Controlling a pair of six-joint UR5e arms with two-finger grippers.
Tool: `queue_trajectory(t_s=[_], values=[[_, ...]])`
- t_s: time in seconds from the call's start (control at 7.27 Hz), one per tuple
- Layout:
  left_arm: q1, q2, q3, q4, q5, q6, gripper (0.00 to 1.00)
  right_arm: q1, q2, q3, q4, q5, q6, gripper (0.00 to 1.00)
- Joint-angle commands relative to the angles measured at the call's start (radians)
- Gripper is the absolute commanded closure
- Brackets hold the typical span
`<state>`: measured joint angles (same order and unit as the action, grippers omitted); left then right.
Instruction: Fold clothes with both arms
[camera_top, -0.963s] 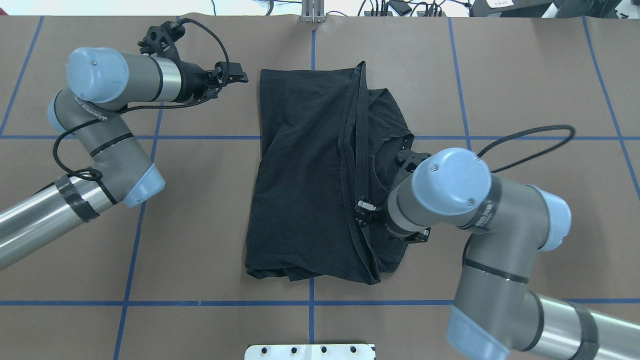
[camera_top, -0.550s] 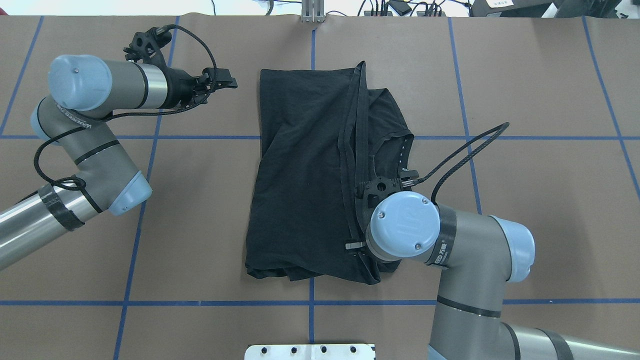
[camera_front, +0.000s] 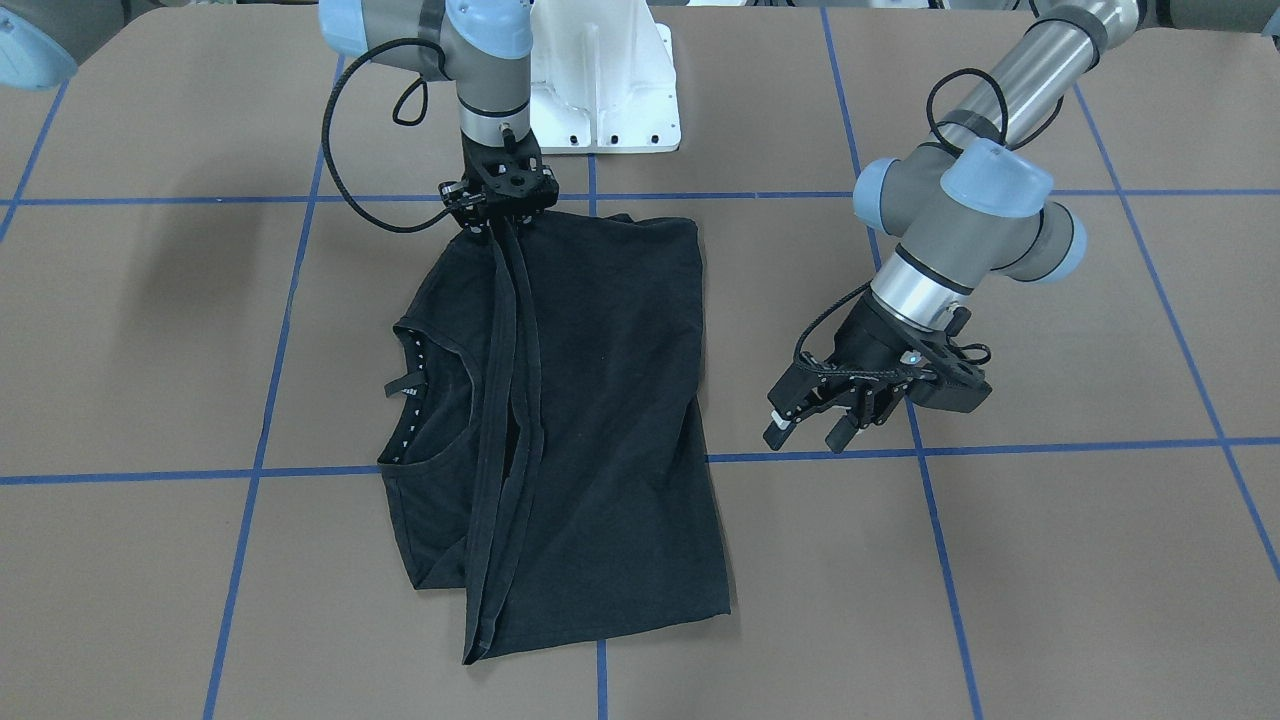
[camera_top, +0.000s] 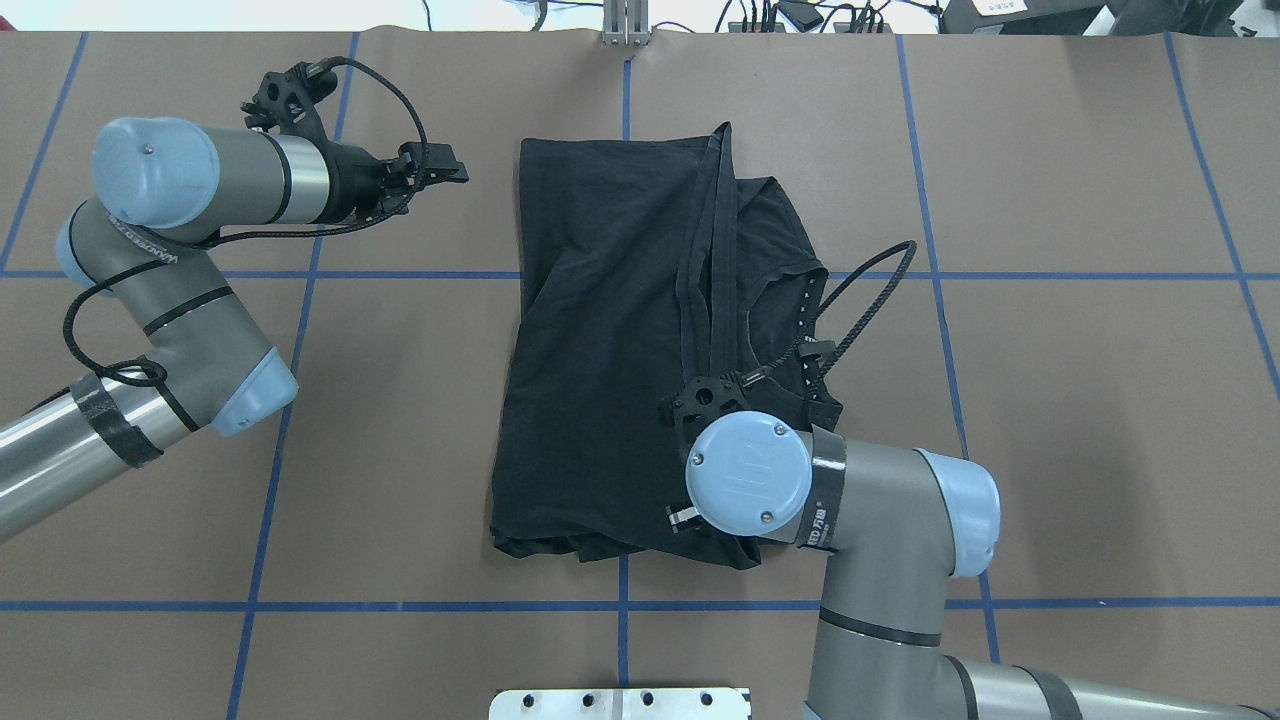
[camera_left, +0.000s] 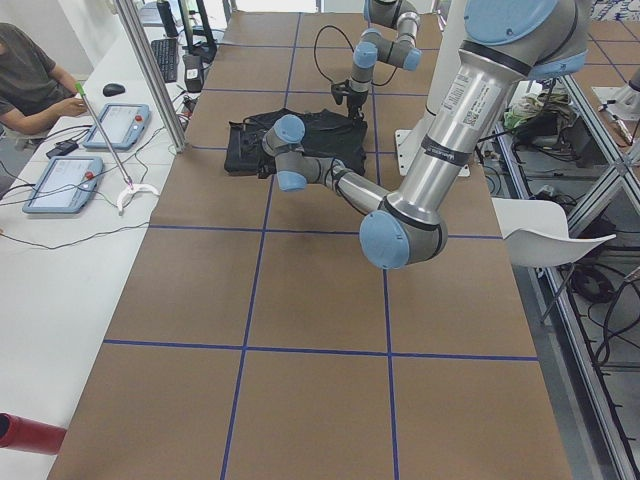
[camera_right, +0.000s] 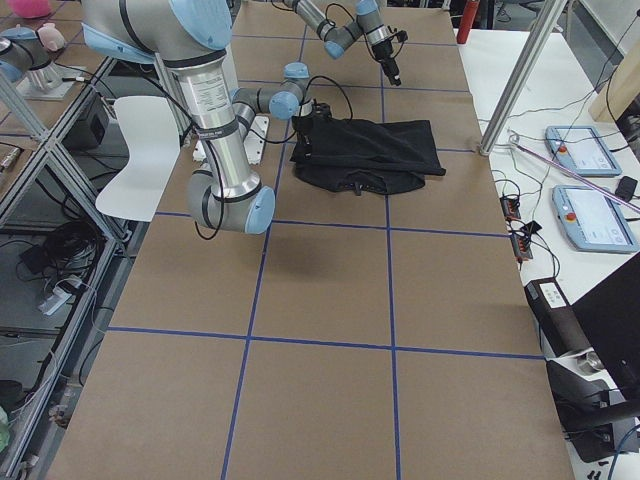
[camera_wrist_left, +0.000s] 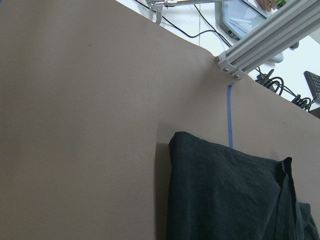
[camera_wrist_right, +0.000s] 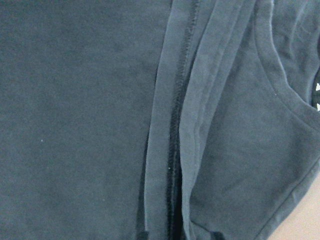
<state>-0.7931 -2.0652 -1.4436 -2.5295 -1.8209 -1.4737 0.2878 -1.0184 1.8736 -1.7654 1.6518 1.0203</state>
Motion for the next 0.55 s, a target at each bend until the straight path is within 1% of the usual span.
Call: queue_trajectory(t_s=[0.0, 0.14, 0.28, 0.41], values=[[0.002, 0.005, 0.002, 0.000, 0.000, 0.000, 0.00, -0.018, 0.012, -0.014, -0.026, -0.030, -0.020, 0.49], [0.003, 0.005, 0.000, 0.000, 0.000, -0.002, 0.00, -0.022, 0.009, -0.014, -0.028, -0.032, -0.020, 0.49], [0.002, 0.005, 0.000, 0.000, 0.000, -0.002, 0.00, -0.024, 0.011, -0.014, -0.028, -0.033, -0.020, 0.58], [0.002, 0.005, 0.000, 0.000, 0.000, -0.002, 0.00, -0.022, 0.012, -0.014, -0.031, -0.035, -0.020, 1.00]])
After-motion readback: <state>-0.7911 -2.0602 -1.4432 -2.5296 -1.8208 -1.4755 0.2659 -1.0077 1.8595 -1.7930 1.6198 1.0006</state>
